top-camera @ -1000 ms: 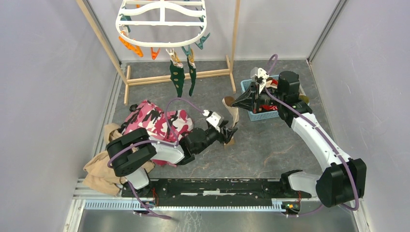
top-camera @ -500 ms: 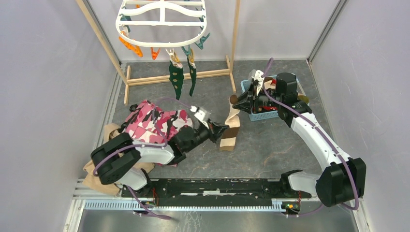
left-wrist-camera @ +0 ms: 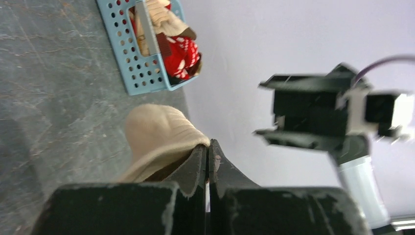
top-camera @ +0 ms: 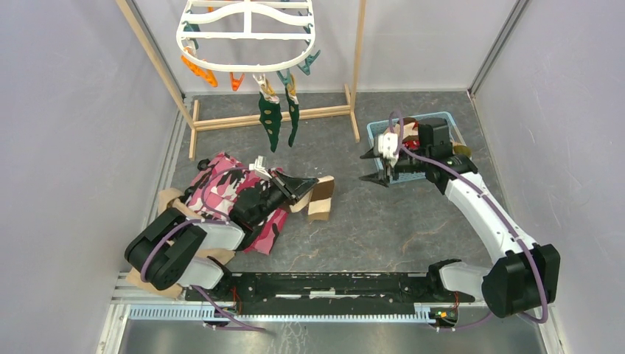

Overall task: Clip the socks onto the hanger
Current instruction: Pick up the sock from the bin.

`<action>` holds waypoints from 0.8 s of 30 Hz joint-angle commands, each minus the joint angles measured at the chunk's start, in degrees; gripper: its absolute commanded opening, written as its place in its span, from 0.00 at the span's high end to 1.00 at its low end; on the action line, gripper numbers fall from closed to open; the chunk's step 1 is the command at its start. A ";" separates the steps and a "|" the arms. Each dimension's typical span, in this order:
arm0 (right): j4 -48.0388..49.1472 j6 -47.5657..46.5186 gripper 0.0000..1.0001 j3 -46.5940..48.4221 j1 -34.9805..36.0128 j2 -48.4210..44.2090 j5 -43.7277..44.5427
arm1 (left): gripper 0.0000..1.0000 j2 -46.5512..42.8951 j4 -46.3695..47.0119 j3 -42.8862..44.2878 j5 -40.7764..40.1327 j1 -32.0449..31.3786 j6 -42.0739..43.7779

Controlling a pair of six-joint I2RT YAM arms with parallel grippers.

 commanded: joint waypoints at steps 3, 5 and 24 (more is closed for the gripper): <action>-19.46 -47.72 0.28 -5.33 0.77 -1.03 -9.63 | 0.98 0.10 8.20 -0.39 3.42 3.13 -14.57; -19.59 -50.84 0.24 -7.08 1.20 -0.42 -10.90 | 0.98 0.02 8.60 -0.32 3.61 3.39 -14.80; 25.78 13.35 0.32 -12.47 13.55 10.25 -6.12 | 0.98 1.27 18.16 1.87 7.05 3.31 -17.51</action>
